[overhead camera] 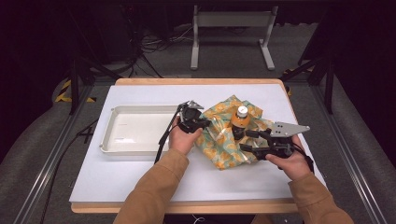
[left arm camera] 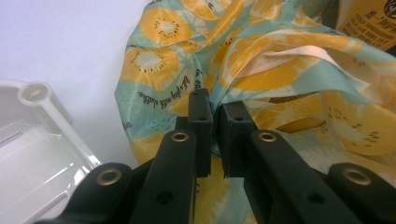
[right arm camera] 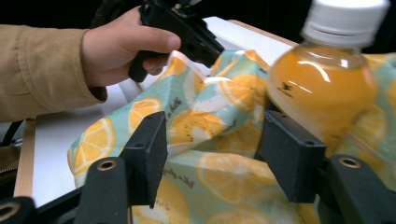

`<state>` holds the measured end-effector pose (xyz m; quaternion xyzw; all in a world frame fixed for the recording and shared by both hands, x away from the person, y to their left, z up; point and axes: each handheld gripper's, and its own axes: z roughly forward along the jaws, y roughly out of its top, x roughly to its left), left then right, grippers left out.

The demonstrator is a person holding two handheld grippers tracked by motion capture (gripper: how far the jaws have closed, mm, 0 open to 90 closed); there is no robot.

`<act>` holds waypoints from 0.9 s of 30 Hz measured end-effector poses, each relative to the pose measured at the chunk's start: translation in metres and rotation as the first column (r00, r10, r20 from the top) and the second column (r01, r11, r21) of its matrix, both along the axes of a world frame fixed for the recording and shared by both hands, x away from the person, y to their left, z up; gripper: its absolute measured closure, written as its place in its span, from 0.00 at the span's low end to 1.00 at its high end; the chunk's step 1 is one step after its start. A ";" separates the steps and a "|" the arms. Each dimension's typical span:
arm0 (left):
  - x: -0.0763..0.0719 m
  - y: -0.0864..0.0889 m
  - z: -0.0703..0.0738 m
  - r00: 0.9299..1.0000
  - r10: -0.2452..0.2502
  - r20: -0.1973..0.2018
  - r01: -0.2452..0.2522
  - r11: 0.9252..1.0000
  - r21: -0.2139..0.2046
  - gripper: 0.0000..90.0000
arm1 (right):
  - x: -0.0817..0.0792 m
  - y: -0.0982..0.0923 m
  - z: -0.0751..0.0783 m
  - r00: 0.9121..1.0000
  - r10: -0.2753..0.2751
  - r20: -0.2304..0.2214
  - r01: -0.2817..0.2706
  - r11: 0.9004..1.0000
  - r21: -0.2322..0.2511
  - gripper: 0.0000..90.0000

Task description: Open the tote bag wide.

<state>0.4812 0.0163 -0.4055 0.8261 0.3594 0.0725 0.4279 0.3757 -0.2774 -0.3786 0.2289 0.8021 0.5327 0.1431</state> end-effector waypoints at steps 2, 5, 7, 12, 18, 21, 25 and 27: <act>0.000 -0.001 -0.001 1.000 0.002 -0.003 -0.002 1.000 -0.003 0.94 | 0.002 0.005 -0.002 1.000 0.027 0.003 -0.027 1.000 0.000 0.46; 0.000 -0.001 -0.001 1.000 0.000 -0.002 0.000 1.000 -0.002 0.94 | 0.004 0.010 -0.004 0.999 0.045 0.002 -0.045 0.999 -0.010 0.46; 0.000 0.000 -0.001 1.000 0.001 -0.004 -0.001 1.000 -0.002 0.94 | 0.006 0.013 -0.007 0.998 0.063 0.002 -0.063 0.998 -0.022 0.45; 0.001 0.002 -0.002 1.000 0.005 -0.008 -0.005 1.000 0.000 0.93 | 0.010 0.014 -0.014 0.996 0.090 -0.012 -0.090 0.995 -0.047 0.37; 0.001 0.002 -0.004 1.000 0.009 -0.014 -0.009 1.000 -0.002 0.93 | 0.017 0.008 -0.021 0.996 0.089 -0.030 -0.090 0.995 -0.051 0.36; 0.002 0.002 -0.004 1.000 0.009 -0.014 -0.009 1.000 -0.001 0.93 | 0.017 0.007 -0.024 0.995 0.089 -0.039 -0.091 0.994 -0.057 0.36; 0.002 0.002 -0.004 1.000 0.008 -0.016 -0.008 1.000 0.002 0.93 | 0.020 0.004 -0.031 0.994 0.093 -0.063 -0.098 0.992 -0.075 0.38; 0.002 0.002 -0.004 1.000 0.009 -0.014 -0.009 1.000 0.000 0.93 | 0.020 0.003 -0.033 0.993 0.093 -0.067 -0.098 0.992 -0.076 0.38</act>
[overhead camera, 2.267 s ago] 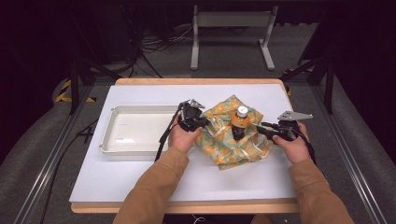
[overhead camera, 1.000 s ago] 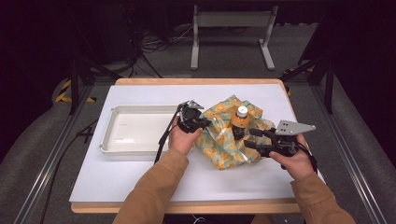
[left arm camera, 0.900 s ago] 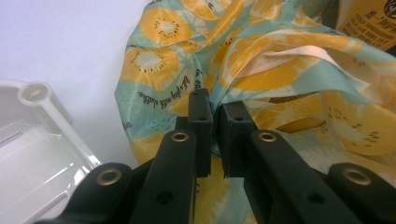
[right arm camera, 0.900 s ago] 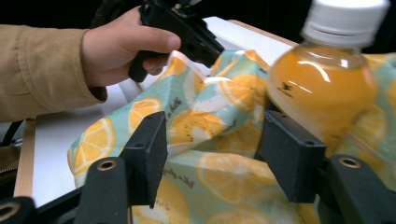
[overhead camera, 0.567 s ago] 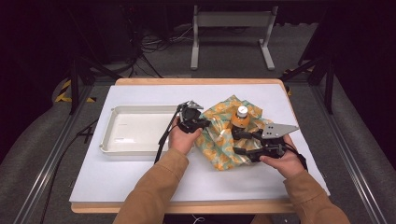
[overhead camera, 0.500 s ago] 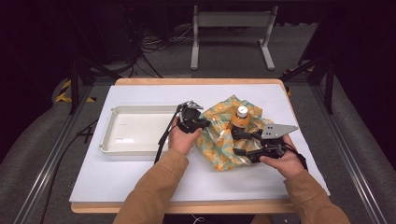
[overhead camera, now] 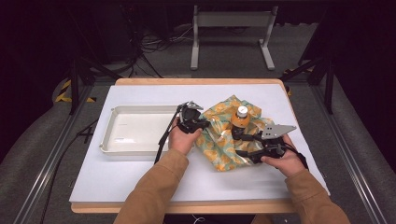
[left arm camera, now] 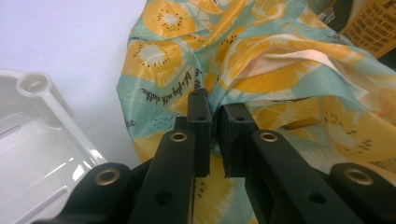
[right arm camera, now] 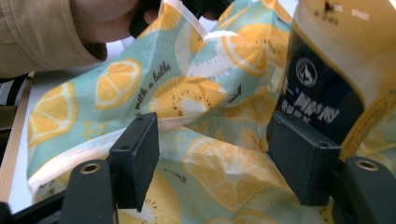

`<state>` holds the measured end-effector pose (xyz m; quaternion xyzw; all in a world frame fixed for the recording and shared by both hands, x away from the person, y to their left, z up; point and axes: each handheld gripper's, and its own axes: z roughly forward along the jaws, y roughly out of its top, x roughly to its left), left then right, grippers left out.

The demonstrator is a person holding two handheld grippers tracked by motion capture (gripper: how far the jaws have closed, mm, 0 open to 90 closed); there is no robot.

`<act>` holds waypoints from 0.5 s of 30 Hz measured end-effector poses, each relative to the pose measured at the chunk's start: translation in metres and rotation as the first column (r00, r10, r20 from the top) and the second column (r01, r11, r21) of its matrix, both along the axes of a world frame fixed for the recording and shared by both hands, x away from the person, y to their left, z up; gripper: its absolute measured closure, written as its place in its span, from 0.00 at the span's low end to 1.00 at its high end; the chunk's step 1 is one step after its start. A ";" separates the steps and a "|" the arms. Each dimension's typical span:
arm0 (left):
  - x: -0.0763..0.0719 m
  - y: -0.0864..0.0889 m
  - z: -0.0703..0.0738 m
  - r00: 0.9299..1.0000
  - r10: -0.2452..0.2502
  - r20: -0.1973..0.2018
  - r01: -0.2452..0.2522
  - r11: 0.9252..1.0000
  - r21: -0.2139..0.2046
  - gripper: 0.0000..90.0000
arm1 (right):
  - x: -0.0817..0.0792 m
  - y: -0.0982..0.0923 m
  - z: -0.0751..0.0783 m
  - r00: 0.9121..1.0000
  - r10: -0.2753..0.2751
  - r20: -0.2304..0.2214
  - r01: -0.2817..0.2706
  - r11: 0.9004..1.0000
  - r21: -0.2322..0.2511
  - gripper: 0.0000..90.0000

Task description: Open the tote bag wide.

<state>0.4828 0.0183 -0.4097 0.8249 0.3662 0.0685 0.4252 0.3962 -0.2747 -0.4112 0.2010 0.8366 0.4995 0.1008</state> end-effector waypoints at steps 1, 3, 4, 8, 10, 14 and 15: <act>0.000 0.000 0.000 1.000 0.001 0.003 -0.001 1.000 0.000 0.93 | 0.001 -0.001 -0.002 1.000 0.002 -0.007 -0.002 1.000 -0.003 0.38; 0.000 0.001 0.001 1.000 0.001 0.001 -0.001 1.000 0.000 0.93 | 0.002 -0.004 -0.006 1.000 0.004 -0.018 -0.004 1.000 -0.004 0.37; 0.001 0.001 0.001 1.000 0.001 0.003 -0.001 1.000 0.002 0.93 | 0.002 -0.005 -0.008 1.000 0.003 -0.026 -0.003 1.000 -0.005 0.37; 0.001 0.001 0.000 1.000 0.003 0.000 -0.003 1.000 -0.002 0.93 | 0.002 -0.007 -0.011 0.999 -0.001 -0.032 0.000 1.000 -0.016 0.42; 0.001 0.001 0.000 1.000 0.003 -0.003 -0.003 1.000 -0.002 0.93 | 0.003 -0.007 -0.012 0.999 -0.002 -0.041 0.000 0.999 -0.035 0.46; 0.001 0.001 0.000 1.000 0.003 -0.003 -0.003 1.000 -0.002 0.93 | 0.002 -0.009 -0.015 0.998 -0.012 -0.061 0.007 0.997 -0.078 0.62; 0.001 0.001 0.000 1.000 0.003 -0.003 -0.003 1.000 -0.001 0.93 | 0.002 -0.010 -0.016 0.997 -0.020 -0.071 0.013 0.995 -0.094 0.71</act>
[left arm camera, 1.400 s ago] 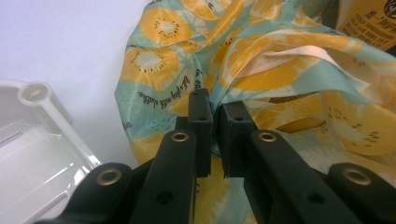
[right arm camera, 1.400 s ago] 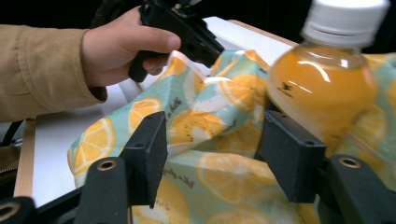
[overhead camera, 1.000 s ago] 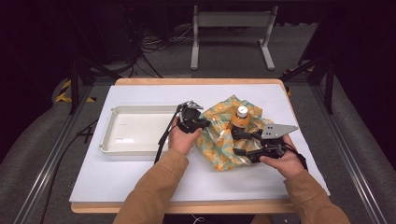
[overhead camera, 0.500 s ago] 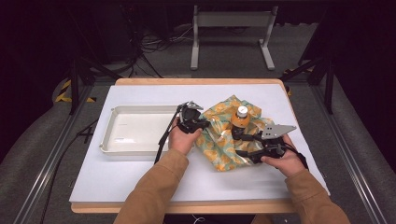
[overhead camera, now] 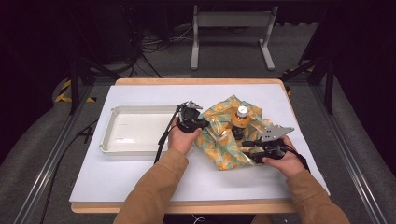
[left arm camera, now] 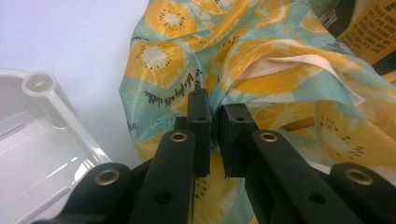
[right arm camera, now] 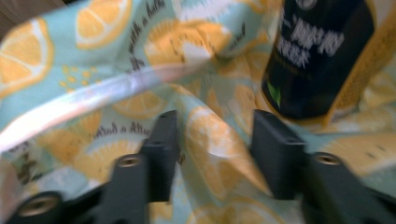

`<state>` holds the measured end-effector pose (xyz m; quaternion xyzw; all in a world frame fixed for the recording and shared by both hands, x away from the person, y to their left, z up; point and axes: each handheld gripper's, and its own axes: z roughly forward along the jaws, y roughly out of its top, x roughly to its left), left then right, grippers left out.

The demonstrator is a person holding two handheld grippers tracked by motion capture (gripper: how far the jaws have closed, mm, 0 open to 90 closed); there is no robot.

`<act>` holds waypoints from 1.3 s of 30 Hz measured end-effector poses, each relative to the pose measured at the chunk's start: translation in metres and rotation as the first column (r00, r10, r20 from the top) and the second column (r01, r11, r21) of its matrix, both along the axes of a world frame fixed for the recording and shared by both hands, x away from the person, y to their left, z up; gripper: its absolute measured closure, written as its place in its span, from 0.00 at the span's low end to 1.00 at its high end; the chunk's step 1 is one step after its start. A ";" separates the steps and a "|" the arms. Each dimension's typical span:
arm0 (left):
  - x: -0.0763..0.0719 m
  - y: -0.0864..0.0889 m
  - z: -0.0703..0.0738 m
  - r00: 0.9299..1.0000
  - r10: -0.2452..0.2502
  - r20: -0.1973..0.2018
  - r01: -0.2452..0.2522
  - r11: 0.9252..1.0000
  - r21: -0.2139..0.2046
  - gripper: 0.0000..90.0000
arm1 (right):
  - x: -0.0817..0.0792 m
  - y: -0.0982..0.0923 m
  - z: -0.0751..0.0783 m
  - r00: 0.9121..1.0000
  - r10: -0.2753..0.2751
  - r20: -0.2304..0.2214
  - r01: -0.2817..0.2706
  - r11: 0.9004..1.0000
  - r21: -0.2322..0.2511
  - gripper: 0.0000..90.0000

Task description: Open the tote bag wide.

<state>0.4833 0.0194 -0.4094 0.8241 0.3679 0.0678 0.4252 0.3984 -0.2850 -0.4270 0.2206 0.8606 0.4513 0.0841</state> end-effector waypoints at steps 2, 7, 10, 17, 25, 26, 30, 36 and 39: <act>0.000 0.000 0.000 1.000 0.000 0.004 0.000 1.000 0.002 0.93 | 0.000 -0.002 0.000 1.000 -0.013 -0.023 0.012 1.000 -0.026 0.87; 0.000 0.000 0.000 1.000 -0.003 0.004 0.003 1.000 0.007 0.93 | -0.004 -0.008 0.000 0.998 -0.036 -0.054 0.033 0.998 -0.055 0.99; -0.001 0.000 0.001 1.000 -0.003 0.004 0.003 1.000 0.005 0.93 | -0.009 -0.014 0.000 0.997 -0.055 -0.061 0.051 0.997 -0.066 0.99; -0.001 0.000 0.001 1.000 -0.004 0.004 0.004 1.000 0.007 0.93 | -0.021 -0.034 -0.002 0.991 -0.096 -0.089 0.089 0.993 -0.080 0.99; 0.000 0.000 -0.001 1.000 -0.002 0.003 0.002 1.000 0.016 0.93 | -0.035 -0.060 -0.005 0.981 -0.154 -0.117 0.144 0.985 -0.091 0.99; 0.000 0.000 -0.001 1.000 0.001 0.002 -0.001 1.000 0.014 0.93 | -0.036 -0.062 -0.004 0.980 -0.161 -0.116 0.151 0.985 -0.088 0.99; -0.002 0.000 0.000 1.000 -0.004 -0.001 0.004 1.000 0.001 0.88 | -0.038 -0.061 -0.001 0.983 -0.160 -0.088 0.154 0.985 -0.073 0.95; -0.012 0.007 0.013 0.999 0.024 0.037 -0.024 1.000 -0.001 0.61 | -0.038 -0.055 0.003 0.986 -0.157 -0.052 0.155 0.987 -0.053 0.89; -0.018 0.011 0.018 0.998 0.017 0.057 -0.017 1.000 -0.002 0.50 | -0.039 -0.053 0.004 0.987 -0.157 -0.044 0.155 0.987 -0.051 0.88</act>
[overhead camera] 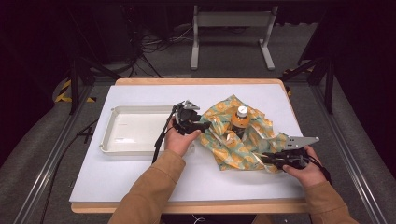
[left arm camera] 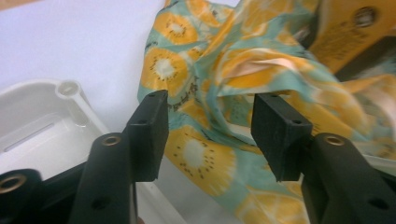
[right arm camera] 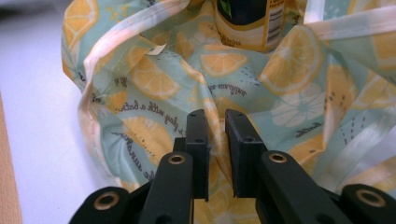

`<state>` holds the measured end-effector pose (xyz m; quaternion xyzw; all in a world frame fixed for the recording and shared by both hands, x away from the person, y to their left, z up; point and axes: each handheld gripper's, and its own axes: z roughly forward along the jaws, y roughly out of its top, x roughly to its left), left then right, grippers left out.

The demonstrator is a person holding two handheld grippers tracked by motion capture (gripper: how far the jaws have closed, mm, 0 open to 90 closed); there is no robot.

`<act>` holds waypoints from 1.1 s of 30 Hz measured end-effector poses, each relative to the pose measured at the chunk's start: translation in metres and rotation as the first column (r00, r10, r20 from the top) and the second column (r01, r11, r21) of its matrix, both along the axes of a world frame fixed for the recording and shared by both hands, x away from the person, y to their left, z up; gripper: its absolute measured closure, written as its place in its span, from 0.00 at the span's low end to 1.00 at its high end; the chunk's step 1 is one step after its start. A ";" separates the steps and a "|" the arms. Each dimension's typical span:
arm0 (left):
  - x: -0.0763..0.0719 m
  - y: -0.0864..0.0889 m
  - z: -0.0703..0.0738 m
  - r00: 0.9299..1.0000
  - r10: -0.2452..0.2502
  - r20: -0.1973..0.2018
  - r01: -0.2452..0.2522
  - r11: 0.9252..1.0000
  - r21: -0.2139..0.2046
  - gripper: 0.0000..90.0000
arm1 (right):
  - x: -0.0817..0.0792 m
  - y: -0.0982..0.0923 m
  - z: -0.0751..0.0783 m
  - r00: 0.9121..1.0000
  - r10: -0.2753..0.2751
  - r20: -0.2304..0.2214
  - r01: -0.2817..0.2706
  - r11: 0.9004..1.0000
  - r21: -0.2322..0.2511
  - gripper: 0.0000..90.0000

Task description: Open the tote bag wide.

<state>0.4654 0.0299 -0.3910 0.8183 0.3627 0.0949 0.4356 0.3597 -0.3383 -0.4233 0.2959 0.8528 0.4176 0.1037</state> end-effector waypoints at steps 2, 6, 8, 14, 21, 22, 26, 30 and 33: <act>-0.009 0.004 0.008 1.000 -0.007 0.028 0.008 1.000 -0.019 0.47 | 0.000 0.001 0.000 1.000 0.001 0.003 -0.001 1.000 0.000 0.88; -0.021 0.008 0.019 0.998 -0.022 0.056 0.025 0.999 -0.044 0.45 | 0.000 0.004 0.000 1.000 0.005 0.009 -0.005 1.000 -0.001 0.86; -0.030 0.008 0.025 0.996 -0.034 0.081 0.038 0.998 -0.050 0.45 | 0.000 0.007 0.001 1.000 0.007 0.018 -0.007 1.000 0.001 0.84; -0.055 -0.004 0.040 0.985 -0.116 0.130 0.126 0.989 -0.073 0.50 | 0.000 0.010 0.004 0.999 -0.001 0.046 0.000 1.000 0.013 0.79; -0.072 -0.035 0.043 0.961 -0.230 0.155 0.243 0.967 -0.073 0.65 | -0.001 0.012 0.004 0.998 0.001 0.055 -0.002 1.000 0.017 0.80; -0.072 -0.039 0.042 0.959 -0.241 0.148 0.254 0.964 -0.081 0.65 | -0.001 0.012 0.004 0.998 0.001 0.055 -0.002 1.000 0.017 0.80; -0.073 -0.051 0.037 0.948 -0.286 0.138 0.302 0.947 -0.112 0.66 | -0.001 0.011 0.004 0.998 0.000 0.055 -0.001 1.000 0.022 0.80; -0.073 -0.064 0.032 0.925 -0.356 0.133 0.372 0.919 -0.132 0.62 | -0.001 0.012 0.004 0.998 0.003 0.055 -0.004 1.000 0.023 0.79; -0.074 -0.072 0.022 0.898 -0.424 0.117 0.436 0.892 -0.120 0.56 | -0.001 0.012 0.004 0.998 0.006 0.057 -0.008 1.000 0.025 0.79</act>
